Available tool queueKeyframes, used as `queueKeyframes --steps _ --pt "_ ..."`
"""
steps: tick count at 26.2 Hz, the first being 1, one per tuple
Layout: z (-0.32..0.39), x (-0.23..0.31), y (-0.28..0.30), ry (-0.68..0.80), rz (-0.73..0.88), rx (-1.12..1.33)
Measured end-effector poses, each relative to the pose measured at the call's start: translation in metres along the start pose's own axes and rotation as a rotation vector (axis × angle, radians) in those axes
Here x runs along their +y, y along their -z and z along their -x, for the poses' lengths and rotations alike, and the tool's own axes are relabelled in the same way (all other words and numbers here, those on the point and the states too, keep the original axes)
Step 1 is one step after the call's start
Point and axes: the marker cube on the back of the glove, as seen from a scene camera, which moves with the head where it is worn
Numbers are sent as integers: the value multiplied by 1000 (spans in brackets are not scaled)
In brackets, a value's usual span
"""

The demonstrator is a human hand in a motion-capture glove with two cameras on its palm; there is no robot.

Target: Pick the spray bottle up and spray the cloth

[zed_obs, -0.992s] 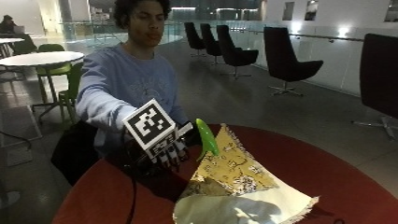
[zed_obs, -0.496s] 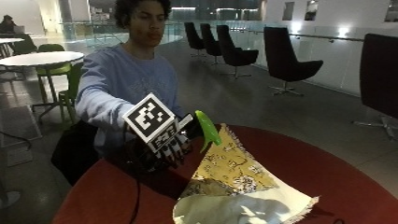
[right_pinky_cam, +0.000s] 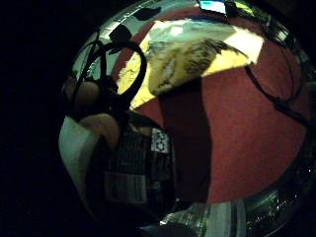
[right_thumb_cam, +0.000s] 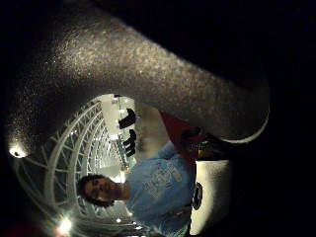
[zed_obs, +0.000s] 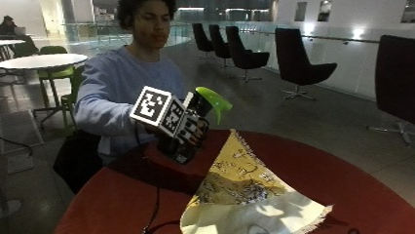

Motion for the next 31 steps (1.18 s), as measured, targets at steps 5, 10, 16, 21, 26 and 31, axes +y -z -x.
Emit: queueKeyframes --steps 5,10,16,21,26,31 --pt "44 10 -40 209 -89 -145" --pt "86 14 -87 371 -99 -229" --pt "122 14 -150 472 -90 -389" --pt "137 13 -204 539 -72 -427" --pt "136 9 -234 552 -60 -401" --pt "130 4 -246 553 -73 -389"
